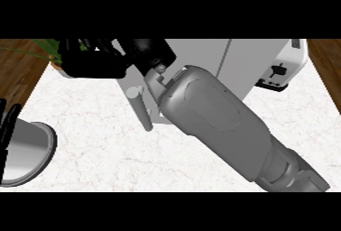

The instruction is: Pick up the wine, place it into the cabinet and close the cabinet

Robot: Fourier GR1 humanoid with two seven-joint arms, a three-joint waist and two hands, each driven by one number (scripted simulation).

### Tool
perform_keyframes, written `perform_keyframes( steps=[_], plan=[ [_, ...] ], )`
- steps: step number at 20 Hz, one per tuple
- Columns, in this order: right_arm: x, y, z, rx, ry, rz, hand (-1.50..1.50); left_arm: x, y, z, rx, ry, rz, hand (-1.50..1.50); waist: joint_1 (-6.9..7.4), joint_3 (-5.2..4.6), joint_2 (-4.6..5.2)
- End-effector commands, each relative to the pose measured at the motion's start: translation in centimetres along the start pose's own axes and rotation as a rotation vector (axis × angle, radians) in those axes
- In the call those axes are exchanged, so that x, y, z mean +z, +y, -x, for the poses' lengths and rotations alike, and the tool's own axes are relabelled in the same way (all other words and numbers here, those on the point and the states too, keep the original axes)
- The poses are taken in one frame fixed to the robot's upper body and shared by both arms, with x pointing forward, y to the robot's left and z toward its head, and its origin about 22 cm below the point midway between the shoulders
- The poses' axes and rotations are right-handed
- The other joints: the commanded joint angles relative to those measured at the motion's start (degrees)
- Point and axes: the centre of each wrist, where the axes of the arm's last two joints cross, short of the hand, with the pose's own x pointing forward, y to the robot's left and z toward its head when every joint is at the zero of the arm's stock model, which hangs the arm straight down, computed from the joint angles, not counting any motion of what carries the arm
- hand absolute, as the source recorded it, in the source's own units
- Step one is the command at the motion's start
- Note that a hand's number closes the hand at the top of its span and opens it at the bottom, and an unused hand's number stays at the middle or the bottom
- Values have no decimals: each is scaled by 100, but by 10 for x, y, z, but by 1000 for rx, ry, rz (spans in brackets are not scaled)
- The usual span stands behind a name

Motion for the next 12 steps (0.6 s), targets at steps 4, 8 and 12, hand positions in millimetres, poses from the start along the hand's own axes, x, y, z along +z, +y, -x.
perform_keyframes(
  steps=[4, 8, 12],
  plan=[
    [-11, -61, 24, 79, 57, 131, 150, -3, -1, -2, -17, -6, 10, -150, -46, 18, 168],
    [-11, -67, 40, 134, 67, 151, 150, -3, -5, -4, -2, -19, 13, -150, 34, 15, 195],
    [-4, -71, 55, 140, 64, 130, 150, -6, -1, 4, 5, -1, 6, -150, -25, 11, 224]
  ],
)
